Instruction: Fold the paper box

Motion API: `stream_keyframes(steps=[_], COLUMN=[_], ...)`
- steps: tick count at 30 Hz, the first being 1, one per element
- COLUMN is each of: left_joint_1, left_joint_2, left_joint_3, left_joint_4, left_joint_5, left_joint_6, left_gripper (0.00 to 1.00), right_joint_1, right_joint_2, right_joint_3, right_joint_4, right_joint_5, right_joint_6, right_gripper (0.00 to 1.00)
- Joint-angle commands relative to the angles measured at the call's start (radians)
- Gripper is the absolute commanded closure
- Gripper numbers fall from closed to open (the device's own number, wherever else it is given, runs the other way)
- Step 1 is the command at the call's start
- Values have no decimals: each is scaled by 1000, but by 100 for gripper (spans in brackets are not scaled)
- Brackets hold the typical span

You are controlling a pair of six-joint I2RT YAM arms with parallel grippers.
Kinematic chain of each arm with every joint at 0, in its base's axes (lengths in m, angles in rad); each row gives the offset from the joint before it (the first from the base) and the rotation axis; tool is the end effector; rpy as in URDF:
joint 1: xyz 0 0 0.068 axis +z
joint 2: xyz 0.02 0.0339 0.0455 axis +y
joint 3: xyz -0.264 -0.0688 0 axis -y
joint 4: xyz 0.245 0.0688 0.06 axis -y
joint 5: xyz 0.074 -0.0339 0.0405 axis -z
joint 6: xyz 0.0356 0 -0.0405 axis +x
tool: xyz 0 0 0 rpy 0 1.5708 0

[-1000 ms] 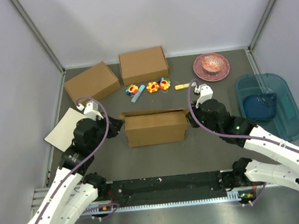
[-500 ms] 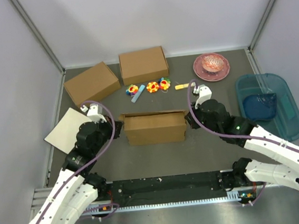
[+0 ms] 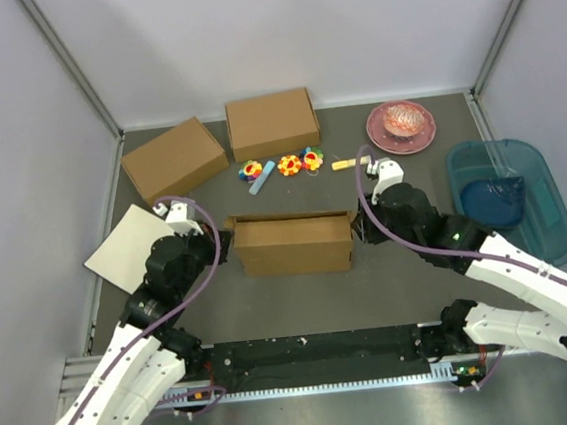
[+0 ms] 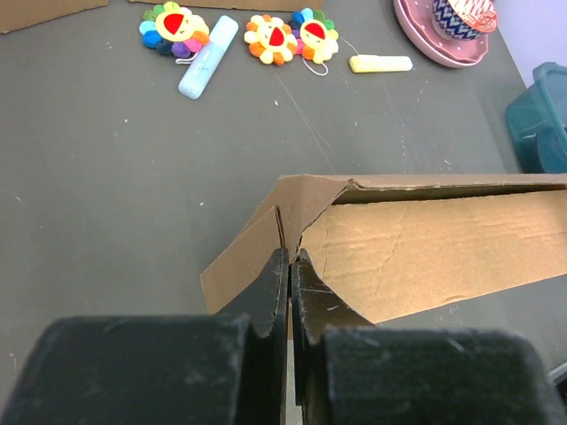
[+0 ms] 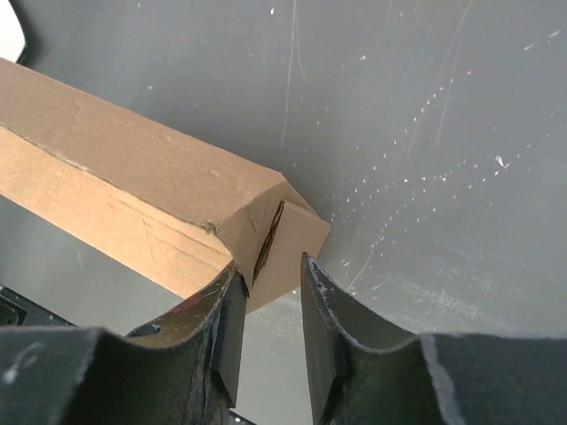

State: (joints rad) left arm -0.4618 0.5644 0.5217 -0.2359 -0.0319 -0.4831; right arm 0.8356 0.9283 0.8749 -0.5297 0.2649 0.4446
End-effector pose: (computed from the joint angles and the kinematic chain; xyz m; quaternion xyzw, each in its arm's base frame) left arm 0.1345 -0.0657 0.2741 -0.0181 0.7982 -0.2626 0.5418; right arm 0.1411 0.1422 0.3120 -0.1081 0.8683 0.1874 0.4463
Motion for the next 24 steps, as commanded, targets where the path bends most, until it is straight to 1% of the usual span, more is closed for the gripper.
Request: stream_keyframes(steps=[1,7,15,24], left_joint_1=[0,-6,-15,-35], left_joint_2=[2,15,42,75], left_joint_3=[-9,-3,11,24], left_joint_4=[-45,-42,-33,-13], left_joint_5=[-94,-99,-106,-125], left_joint_6=[41,40,44,55], left_gripper=[100,100,100,100], right_joint_1=[3,5,5,5], right_joint_2=[7,52,75,121], right_joint_3=[87,133,147,188], right_joint_4=[-52,-49,-24,-3], right_joint_5=[59,59,31,39], right_joint_6=[-14,-24,-32,-49], right_gripper=[69,69,69,67])
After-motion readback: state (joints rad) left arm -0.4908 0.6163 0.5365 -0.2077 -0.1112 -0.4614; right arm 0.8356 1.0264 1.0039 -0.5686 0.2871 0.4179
